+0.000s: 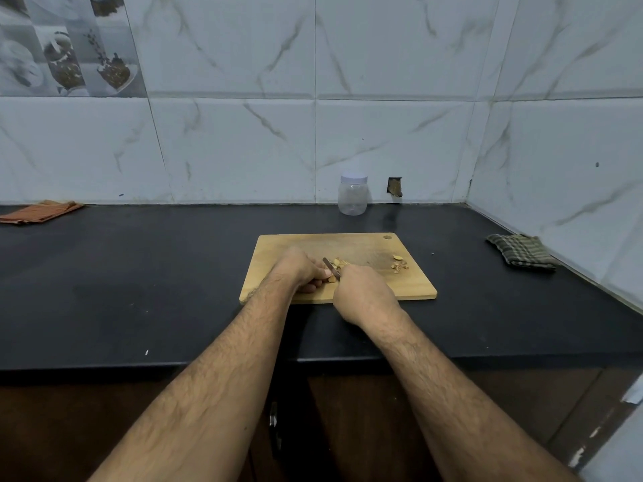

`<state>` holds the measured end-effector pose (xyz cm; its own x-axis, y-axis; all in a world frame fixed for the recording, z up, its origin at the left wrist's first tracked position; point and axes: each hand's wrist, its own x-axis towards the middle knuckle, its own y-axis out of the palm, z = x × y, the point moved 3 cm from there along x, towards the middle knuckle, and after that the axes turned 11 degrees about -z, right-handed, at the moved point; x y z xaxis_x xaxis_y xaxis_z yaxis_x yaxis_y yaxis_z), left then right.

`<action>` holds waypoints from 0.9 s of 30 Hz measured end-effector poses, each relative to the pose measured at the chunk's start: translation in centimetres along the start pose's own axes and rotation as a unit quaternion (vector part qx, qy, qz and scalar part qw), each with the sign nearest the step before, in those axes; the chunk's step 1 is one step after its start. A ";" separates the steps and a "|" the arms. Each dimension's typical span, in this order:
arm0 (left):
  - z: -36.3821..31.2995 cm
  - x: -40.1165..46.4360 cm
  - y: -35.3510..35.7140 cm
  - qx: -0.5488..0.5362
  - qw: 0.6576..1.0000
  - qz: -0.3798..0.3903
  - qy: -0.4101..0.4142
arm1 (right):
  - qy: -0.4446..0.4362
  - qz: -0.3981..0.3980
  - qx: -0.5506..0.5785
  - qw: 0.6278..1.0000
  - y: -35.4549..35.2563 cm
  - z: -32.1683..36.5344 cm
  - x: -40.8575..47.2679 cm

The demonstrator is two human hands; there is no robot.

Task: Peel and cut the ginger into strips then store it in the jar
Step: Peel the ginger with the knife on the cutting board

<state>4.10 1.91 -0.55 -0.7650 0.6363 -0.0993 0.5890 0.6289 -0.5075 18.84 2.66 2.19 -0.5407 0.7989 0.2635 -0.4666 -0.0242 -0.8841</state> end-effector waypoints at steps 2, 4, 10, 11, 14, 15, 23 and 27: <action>0.1 0.1 0.1 -0.002 1.000 0.001 0.002 | 0.002 0.002 0.004 1.000 0.2 0.0 0.2; 0.1 0.2 0.2 -0.004 1.000 0.000 0.005 | 0.003 0.003 0.008 1.000 0.4 0.0 0.4; 0.2 0.5 0.3 0.000 1.000 -0.002 0.003 | 0.007 0.015 0.015 1.000 0.9 0.1 1.2; 0.2 0.5 0.3 -0.001 1.000 -0.002 0.002 | 0.006 0.021 0.019 1.000 0.9 0.1 1.4; 0.3 0.6 0.3 0.001 1.000 -0.001 -0.001 | 0.009 0.030 0.021 0.999 0.8 0.0 1.7; 0.2 0.5 0.3 0.001 1.000 -0.003 -0.001 | 0.009 0.029 0.015 0.999 0.8 0.0 1.7; -0.2 0.3 0.3 0.017 1.000 -0.006 -0.017 | 0.010 0.032 0.002 0.999 0.6 0.4 1.1; -0.1 0.6 0.6 0.023 0.999 0.004 -0.033 | 0.010 0.035 -0.008 0.999 0.1 -0.1 -0.2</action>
<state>4.02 2.66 -0.79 -0.7768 0.6094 -0.1590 0.5836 0.6015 -0.5456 18.97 2.58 1.98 -0.5572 0.8078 0.1923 -0.4161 -0.0712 -0.9065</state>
